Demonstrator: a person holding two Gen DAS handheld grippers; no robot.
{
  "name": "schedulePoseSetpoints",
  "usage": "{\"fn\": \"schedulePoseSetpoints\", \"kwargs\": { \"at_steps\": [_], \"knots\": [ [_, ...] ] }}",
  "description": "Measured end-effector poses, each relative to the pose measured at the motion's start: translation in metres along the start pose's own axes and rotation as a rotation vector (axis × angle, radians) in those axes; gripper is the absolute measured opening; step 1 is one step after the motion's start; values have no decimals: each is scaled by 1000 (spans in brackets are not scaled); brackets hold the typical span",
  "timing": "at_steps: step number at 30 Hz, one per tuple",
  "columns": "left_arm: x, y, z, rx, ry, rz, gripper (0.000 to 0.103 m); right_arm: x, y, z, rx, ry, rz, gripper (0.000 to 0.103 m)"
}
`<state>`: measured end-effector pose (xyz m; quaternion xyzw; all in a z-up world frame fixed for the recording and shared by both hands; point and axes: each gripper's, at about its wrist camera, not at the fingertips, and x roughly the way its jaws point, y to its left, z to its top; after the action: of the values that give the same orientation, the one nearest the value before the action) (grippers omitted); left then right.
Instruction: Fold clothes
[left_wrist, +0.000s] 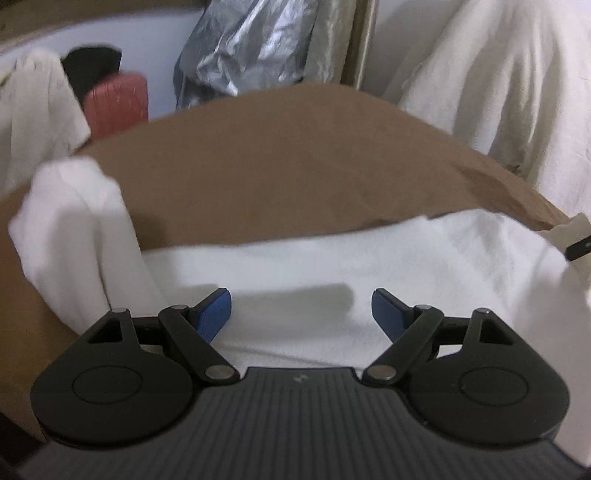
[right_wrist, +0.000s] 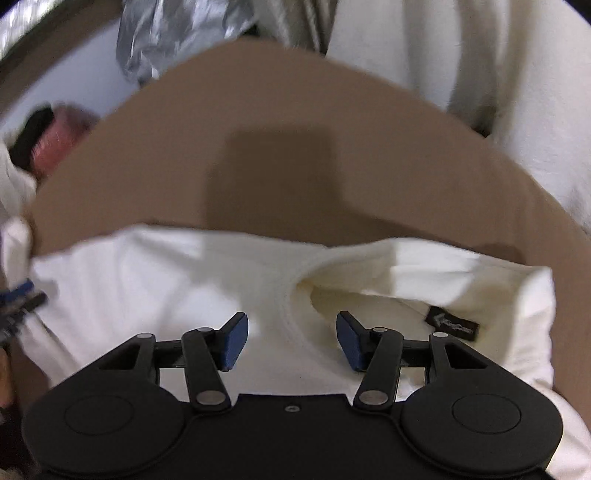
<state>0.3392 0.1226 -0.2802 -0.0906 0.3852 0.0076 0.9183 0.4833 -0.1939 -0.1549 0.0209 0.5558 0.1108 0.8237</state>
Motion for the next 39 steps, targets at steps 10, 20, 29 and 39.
{"fn": "schedulePoseSetpoints", "kwargs": {
  "at_steps": [10, 20, 29, 39],
  "knots": [
    [-14, 23, 2, -69, -97, 100, 82, -8, -21, 13, 211, -292, -82, 7],
    [-29, 50, 3, -74, -64, 232, 68, 5, -11, 26, 196, -173, -225, 15],
    [-72, 142, 5, -419, -63, 359, 70, -10, 14, 40, 168, -78, -438, 36],
    [-37, 109, 7, -296, 91, 171, 102, -30, 78, 47, -99, -119, -773, 69]
  ]
}}
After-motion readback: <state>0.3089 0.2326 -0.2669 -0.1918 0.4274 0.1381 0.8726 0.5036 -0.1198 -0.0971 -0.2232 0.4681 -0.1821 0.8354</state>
